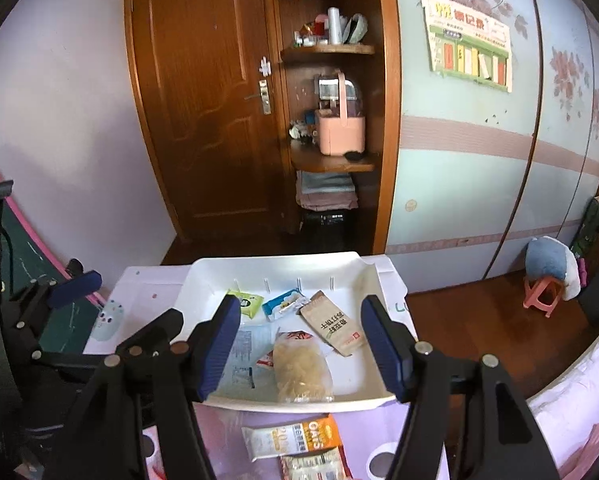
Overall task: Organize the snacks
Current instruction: 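Open both grippers over the white basket to drop both packets, then withdraw both tools from the basket back over the remaining snacks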
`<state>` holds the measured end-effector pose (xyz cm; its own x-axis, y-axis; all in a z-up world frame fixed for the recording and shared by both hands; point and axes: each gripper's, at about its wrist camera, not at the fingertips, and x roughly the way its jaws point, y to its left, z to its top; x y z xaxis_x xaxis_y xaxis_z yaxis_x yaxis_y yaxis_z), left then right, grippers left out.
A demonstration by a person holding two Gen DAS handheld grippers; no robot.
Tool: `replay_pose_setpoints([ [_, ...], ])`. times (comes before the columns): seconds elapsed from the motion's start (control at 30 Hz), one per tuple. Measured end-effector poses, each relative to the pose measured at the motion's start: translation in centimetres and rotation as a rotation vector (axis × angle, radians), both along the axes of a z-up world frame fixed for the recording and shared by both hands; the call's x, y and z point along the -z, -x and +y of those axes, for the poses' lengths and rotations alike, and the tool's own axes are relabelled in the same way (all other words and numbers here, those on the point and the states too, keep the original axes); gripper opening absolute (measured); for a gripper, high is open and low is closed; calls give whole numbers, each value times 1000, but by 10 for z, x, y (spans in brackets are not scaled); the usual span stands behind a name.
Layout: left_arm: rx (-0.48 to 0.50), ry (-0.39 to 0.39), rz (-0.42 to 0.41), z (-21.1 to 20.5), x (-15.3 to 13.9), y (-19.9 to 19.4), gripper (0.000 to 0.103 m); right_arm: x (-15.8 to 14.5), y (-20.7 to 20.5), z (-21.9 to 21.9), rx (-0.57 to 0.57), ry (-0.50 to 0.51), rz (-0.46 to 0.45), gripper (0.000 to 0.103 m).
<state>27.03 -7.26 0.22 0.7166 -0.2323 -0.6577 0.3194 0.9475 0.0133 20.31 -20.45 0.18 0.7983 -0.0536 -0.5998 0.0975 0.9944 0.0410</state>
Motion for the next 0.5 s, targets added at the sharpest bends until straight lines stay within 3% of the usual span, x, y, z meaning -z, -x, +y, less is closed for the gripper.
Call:
replay_pose_setpoints([
  [0.23,-5,36,6,26,-15,52,97,-18,52,2,4,41,-41,63],
  [0.5,-12,25,29,63,-6,111,97,-7,106,10,-29,75,-4,63],
])
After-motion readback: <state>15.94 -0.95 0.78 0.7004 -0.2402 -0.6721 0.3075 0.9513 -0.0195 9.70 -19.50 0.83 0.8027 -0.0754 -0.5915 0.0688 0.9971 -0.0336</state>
